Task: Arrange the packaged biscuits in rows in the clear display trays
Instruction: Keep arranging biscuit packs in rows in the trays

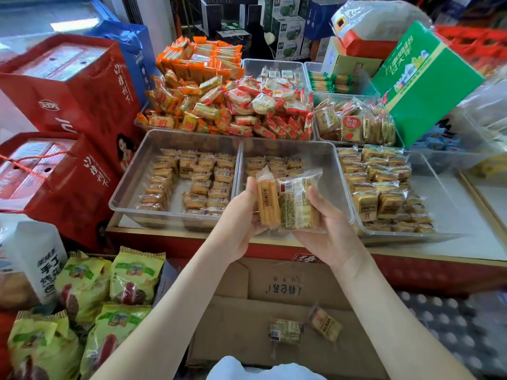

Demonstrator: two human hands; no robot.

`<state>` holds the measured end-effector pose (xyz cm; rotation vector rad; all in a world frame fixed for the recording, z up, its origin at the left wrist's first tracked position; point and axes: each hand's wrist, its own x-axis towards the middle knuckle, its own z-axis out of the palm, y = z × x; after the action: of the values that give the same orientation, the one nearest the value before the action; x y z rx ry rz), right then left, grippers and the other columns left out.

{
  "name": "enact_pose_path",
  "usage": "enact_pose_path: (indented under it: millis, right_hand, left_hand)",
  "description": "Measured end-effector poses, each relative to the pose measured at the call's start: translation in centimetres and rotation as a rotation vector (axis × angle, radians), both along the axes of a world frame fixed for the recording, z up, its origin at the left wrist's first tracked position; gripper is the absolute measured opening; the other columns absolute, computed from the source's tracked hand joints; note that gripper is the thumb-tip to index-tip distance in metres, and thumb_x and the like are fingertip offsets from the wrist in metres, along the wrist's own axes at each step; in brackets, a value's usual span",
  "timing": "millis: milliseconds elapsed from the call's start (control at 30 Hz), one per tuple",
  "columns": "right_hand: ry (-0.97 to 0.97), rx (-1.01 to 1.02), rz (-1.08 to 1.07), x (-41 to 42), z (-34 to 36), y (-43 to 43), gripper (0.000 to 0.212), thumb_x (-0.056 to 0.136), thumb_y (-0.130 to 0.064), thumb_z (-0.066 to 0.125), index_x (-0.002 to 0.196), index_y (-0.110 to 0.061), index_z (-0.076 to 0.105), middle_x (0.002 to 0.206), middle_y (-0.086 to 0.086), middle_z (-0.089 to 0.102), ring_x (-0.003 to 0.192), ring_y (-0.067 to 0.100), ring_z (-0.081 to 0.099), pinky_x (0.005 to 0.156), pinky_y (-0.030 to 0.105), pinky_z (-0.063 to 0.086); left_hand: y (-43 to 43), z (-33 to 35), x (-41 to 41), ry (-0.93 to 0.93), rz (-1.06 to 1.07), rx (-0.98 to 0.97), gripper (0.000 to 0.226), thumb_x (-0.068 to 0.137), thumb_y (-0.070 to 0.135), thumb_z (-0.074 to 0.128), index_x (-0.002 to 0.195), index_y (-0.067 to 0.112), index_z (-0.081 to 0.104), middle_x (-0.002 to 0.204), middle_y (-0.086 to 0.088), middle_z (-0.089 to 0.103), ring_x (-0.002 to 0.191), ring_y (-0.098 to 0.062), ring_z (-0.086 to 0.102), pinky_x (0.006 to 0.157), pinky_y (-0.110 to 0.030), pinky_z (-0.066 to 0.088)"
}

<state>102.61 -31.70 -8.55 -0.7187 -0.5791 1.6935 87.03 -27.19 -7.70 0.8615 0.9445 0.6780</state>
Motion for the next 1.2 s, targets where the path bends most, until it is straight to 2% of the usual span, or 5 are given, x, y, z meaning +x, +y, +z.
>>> enact_pose_path:
  millis: [167, 467, 733, 933, 1200]
  right_hand:
    - [-0.035, -0.043, -0.048, 0.1, 1.1, -0.1, 0.045, 0.099, -0.031, 0.046, 0.135, -0.003, 0.05, 0.136, 0.023, 0.055, 0.126, 0.037, 0.053, 0.103, 0.05, 0.046]
    - [0.161, -0.054, -0.176, 4.1, 0.2, 0.8, 0.048, 0.08, -0.003, 0.044, 0.125, -0.016, 0.053, 0.114, 0.014, 0.053, 0.103, 0.027, 0.057, 0.086, 0.042, 0.056]
    - [-0.949, -0.188, -0.183, 2.5, -0.3, 4.8, 0.08, 0.054, -0.056, 0.074, 0.123, -0.035, 0.041, 0.134, 0.0, 0.046, 0.119, 0.018, 0.05, 0.096, 0.038, 0.05]
    - [-1.214, 0.061, -0.07, 6.9, -4.0, 9.5, 0.052, 0.099, -0.031, 0.05, 0.144, -0.034, 0.025, 0.136, -0.003, 0.036, 0.117, 0.004, 0.044, 0.096, 0.021, 0.043]
    - [-2.044, -0.22, 0.951, 13.2, -14.9, 14.4, 0.116, 0.079, -0.017, 0.078, 0.154, -0.021, -0.01, 0.162, 0.011, -0.007, 0.137, 0.037, 0.037, 0.105, 0.043, 0.043]
  left_hand:
    - [0.5, -0.5, 0.0, 0.031, -0.097, 0.027, 0.053, 0.083, 0.029, 0.076, 0.12, 0.024, 0.04, 0.121, -0.009, 0.062, 0.108, -0.02, 0.065, 0.099, -0.039, 0.051]
    - [2.2, -2.7, 0.0, -0.181, 0.028, -0.204, 0.028, 0.1, 0.02, 0.049, 0.121, 0.002, 0.057, 0.115, -0.025, 0.068, 0.107, -0.035, 0.067, 0.089, -0.04, 0.057]
    - [4.6, -2.9, 3.0, 0.197, -0.305, 0.107, 0.071, 0.067, 0.05, 0.084, 0.119, 0.018, 0.047, 0.119, -0.006, 0.063, 0.106, -0.018, 0.067, 0.092, -0.032, 0.055]
    - [7.9, -6.0, 4.4, 0.249, -0.004, 0.118, 0.059, 0.064, 0.041, 0.077, 0.113, 0.023, 0.049, 0.115, -0.004, 0.063, 0.101, -0.015, 0.067, 0.085, -0.031, 0.057]
    - [11.5, -10.0, 4.5, 0.251, 0.289, 0.057, 0.048, 0.088, 0.027, 0.069, 0.126, 0.017, 0.041, 0.119, -0.003, 0.058, 0.107, -0.016, 0.062, 0.083, -0.026, 0.052]
